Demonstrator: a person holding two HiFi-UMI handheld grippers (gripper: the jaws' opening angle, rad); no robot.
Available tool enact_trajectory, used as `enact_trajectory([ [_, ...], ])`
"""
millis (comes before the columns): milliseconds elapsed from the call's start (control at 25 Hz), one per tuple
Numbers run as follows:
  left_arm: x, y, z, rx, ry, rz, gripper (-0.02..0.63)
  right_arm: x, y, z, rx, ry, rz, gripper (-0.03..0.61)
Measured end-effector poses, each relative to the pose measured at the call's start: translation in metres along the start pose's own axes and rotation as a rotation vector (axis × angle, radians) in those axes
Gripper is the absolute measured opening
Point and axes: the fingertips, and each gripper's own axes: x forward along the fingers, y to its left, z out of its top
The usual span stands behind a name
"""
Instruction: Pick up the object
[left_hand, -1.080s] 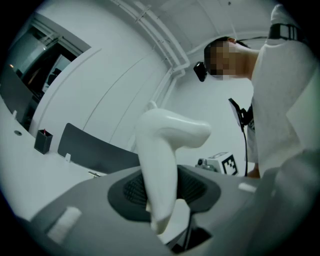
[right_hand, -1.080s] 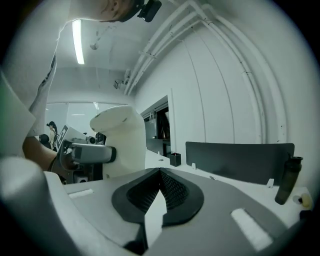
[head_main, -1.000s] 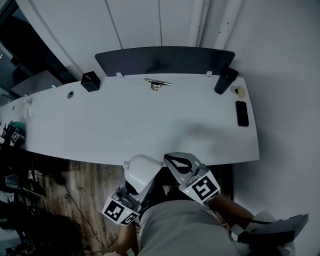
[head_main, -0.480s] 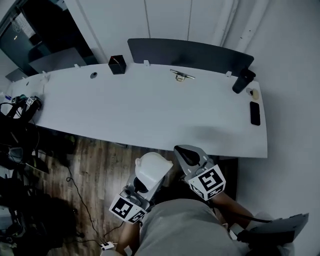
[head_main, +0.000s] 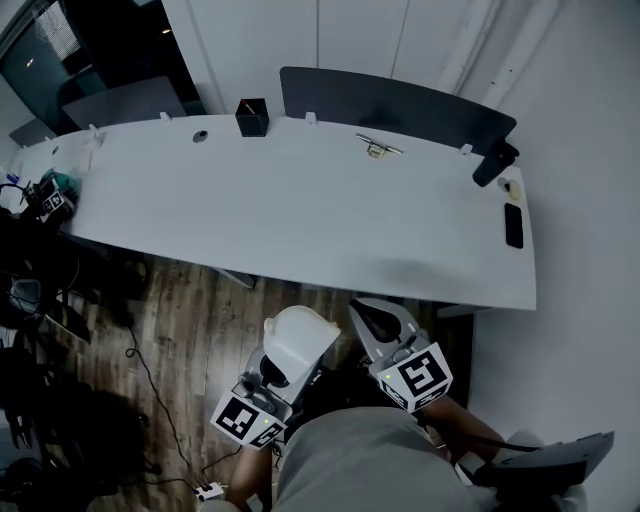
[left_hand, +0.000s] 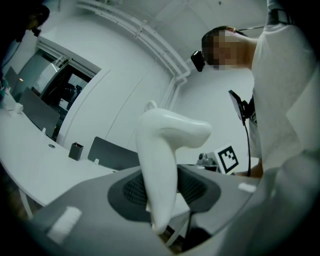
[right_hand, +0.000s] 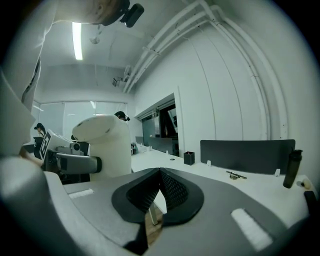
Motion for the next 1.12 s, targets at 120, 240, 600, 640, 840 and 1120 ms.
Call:
enact_trajectory([
  [120,-0.004,0.001,0.002,-0.005,-0.015,0.013,0.15,-0.001,0.005,0.007,-0.02,-0.007,0.018,0.0],
  [240,-0.002,0.001,0.005,0.001,-0.022,0.014,0.15,-0.001,0.006,0.014,-0.043,-0.017,0.017,0.0],
  [600,0.012,-0.003,0.01,0.018,-0.049,0.04,0.15,-0.006,-0.001,0.014,-0.055,-0.022,0.056,0.0],
  [640,0.013,-0.003,0.01,0.021,-0.052,0.044,0.15,-0.005,-0.003,0.016,-0.056,-0.026,0.059,0.0],
  [840,0.009,-0.002,0.012,0.031,-0.054,0.069,0.15,0.002,-0.002,0.021,-0.061,-0.039,0.079,0.0],
  [1120,0.018,0.001,0.019,0.061,-0.067,0.077,0.149,0.007,-0.008,0.021,-0.072,-0.048,0.098,0.0],
])
